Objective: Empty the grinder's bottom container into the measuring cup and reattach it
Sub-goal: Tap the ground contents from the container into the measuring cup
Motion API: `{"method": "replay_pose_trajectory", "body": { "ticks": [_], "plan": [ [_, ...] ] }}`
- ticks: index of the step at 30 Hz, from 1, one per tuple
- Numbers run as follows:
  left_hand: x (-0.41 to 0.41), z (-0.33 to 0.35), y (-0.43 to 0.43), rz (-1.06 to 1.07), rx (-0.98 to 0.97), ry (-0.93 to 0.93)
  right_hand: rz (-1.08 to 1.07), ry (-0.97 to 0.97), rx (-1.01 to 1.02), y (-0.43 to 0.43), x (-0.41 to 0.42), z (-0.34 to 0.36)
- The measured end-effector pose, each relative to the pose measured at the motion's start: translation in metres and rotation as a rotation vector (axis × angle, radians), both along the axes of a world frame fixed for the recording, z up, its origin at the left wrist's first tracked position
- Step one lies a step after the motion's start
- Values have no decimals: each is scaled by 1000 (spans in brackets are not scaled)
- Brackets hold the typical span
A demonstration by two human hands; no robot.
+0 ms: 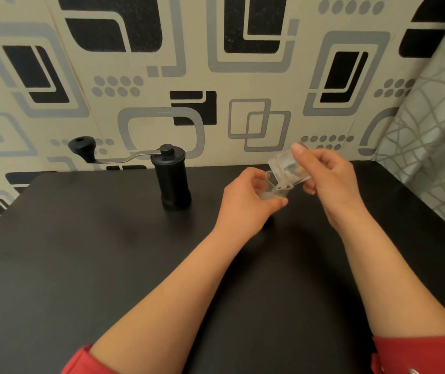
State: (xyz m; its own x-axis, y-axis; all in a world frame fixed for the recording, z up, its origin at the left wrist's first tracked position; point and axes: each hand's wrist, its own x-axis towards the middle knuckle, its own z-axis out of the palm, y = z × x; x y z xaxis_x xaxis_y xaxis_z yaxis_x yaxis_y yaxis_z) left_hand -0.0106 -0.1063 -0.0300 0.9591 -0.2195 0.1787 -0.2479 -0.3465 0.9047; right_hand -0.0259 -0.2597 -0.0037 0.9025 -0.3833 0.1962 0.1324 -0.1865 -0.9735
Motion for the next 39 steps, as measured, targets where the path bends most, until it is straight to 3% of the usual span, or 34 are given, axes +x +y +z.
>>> {"method": "replay_pose_trajectory", "body": {
  "ticks": [32, 39],
  "plan": [
    [-1, -1, -1, -26, 9, 12, -60, 83, 6, -1, -3, 2],
    [1, -1, 1, 32, 14, -23, 100, 29, 37, 0, -3, 1]
  ]
}}
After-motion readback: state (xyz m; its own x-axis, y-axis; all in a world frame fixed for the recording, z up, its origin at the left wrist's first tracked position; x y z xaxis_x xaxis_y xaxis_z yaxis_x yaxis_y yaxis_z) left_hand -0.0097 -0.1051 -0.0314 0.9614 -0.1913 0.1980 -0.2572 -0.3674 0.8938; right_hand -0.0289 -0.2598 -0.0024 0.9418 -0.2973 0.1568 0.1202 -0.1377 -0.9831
